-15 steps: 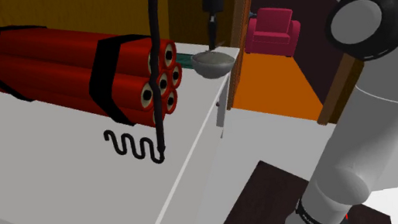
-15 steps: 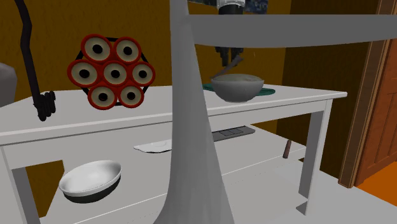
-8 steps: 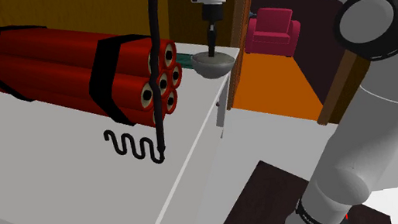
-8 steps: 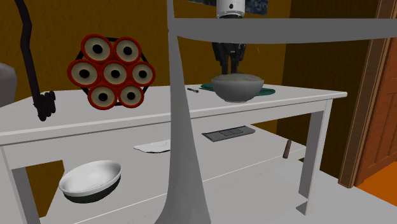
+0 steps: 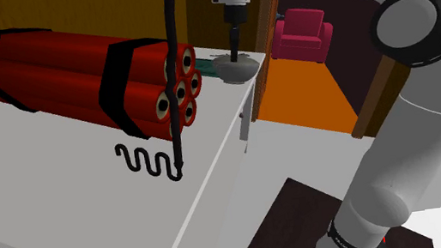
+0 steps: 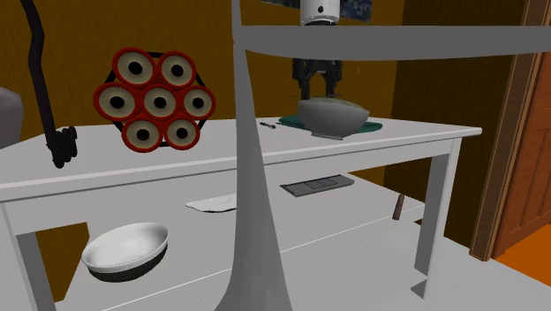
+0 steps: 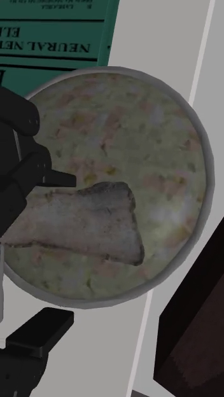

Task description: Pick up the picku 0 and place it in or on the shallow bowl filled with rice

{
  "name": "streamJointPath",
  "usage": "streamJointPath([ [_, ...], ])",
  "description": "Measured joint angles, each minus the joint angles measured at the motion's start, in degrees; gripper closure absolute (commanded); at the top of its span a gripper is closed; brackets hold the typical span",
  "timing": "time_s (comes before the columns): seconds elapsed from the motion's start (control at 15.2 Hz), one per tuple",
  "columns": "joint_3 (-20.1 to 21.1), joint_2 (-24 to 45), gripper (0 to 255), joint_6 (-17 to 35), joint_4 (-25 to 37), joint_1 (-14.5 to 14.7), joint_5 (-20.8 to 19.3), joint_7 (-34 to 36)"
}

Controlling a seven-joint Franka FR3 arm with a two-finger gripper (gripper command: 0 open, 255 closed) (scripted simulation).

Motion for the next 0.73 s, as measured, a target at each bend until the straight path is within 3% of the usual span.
streamJointPath([
  [0.2,-0.02,0.08,0,-0.01,-0.19,-0.01,-0.03,0.05],
  [0.53,-0.21,3.86,0,-7.59,11.13,-0.19,0.43,-0.42],
  [0.73,-0.2,4.53,0,-8.77,12.92,-0.18,0.51,-0.41],
])
